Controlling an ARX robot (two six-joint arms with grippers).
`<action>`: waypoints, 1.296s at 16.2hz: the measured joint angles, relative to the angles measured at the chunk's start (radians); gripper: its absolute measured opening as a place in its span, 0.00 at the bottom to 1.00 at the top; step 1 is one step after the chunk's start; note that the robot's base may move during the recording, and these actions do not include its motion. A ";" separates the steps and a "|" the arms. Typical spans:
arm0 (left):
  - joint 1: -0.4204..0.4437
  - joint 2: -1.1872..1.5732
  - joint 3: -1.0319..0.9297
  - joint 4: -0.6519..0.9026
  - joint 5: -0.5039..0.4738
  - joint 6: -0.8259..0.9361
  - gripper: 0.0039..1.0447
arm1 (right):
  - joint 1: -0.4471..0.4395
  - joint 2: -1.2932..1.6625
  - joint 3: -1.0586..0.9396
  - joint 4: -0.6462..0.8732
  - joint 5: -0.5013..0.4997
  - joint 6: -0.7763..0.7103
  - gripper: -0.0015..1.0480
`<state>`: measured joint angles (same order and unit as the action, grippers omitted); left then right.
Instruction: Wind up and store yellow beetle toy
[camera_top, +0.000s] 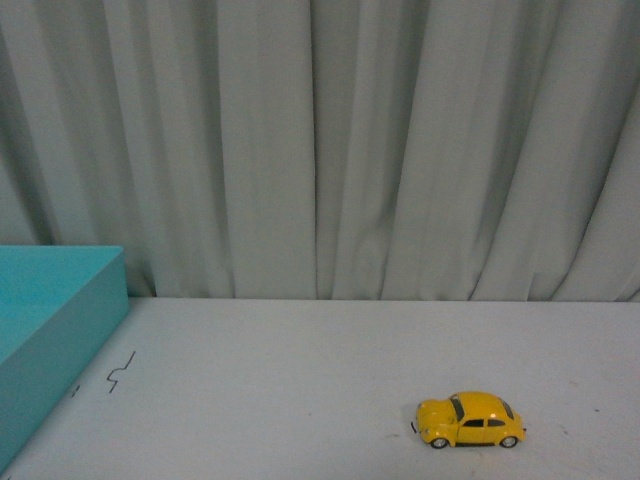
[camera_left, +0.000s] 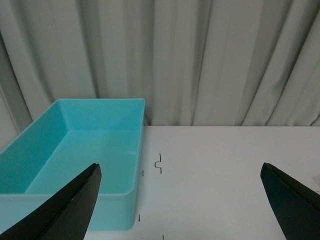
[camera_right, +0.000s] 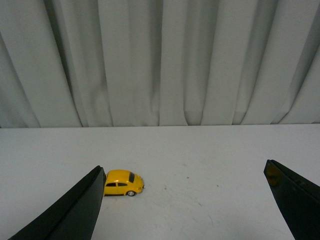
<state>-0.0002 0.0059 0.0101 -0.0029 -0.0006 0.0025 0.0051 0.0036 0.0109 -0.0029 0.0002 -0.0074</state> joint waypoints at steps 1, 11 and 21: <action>0.000 0.000 0.000 0.000 0.000 0.000 0.94 | 0.000 0.000 0.000 -0.001 0.000 0.000 0.94; 0.000 0.000 0.000 -0.001 0.000 0.000 0.94 | 0.000 0.000 0.000 -0.001 0.000 0.000 0.94; 0.000 0.000 0.000 -0.001 0.000 0.000 0.94 | -0.123 0.352 0.007 0.520 0.105 -0.094 0.94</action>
<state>-0.0002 0.0059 0.0101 -0.0036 -0.0002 0.0025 -0.1181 0.3561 0.0181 0.5167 0.1055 -0.1013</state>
